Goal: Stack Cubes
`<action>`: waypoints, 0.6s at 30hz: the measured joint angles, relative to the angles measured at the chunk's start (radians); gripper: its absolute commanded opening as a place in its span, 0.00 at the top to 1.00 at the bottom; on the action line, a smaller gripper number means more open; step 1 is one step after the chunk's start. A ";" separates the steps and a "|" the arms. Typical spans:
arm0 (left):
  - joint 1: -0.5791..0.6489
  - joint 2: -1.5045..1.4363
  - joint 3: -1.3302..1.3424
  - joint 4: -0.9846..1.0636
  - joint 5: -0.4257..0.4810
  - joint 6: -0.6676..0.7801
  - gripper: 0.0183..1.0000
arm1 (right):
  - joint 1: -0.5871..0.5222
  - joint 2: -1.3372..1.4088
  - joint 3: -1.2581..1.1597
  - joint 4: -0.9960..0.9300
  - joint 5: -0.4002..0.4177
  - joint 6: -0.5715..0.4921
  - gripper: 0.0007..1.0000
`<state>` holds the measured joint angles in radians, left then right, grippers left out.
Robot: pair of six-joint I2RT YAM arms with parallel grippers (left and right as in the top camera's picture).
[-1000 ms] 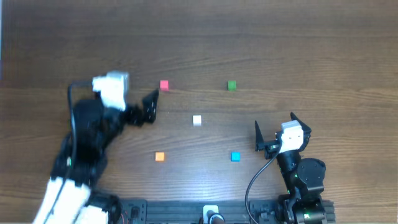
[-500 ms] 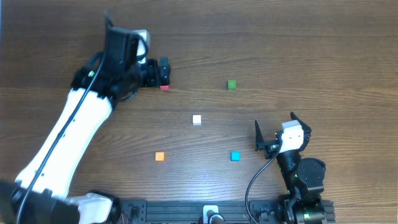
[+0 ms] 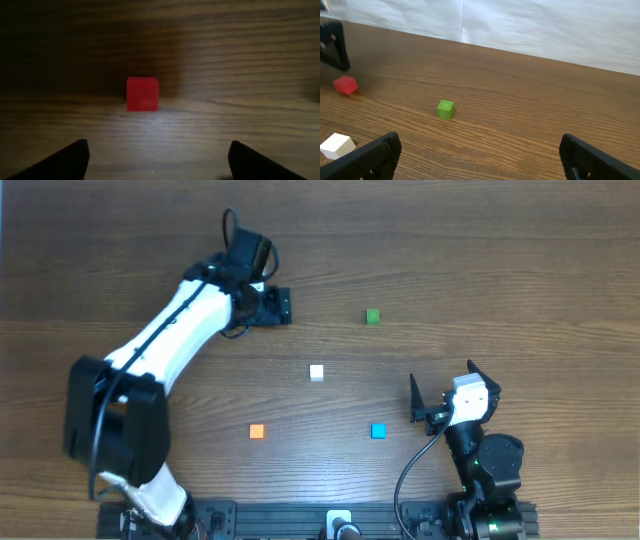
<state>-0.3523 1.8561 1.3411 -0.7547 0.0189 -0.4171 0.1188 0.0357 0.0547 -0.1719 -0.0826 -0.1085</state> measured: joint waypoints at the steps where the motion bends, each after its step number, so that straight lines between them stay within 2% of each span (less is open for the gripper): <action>1: -0.003 0.021 0.000 0.011 -0.004 -0.002 0.12 | 0.000 0.000 0.000 0.000 0.000 0.000 0.01; 13: -0.005 0.137 0.000 0.080 -0.048 -0.022 0.18 | 0.000 0.000 0.000 0.000 0.000 0.000 0.01; 18: -0.005 0.153 0.000 0.106 -0.058 -0.022 0.26 | 0.000 0.000 0.000 0.000 0.000 0.000 0.01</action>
<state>-0.3573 2.0090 1.3411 -0.6487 -0.0387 -0.4393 0.1188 0.0357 0.0547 -0.1719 -0.0826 -0.1081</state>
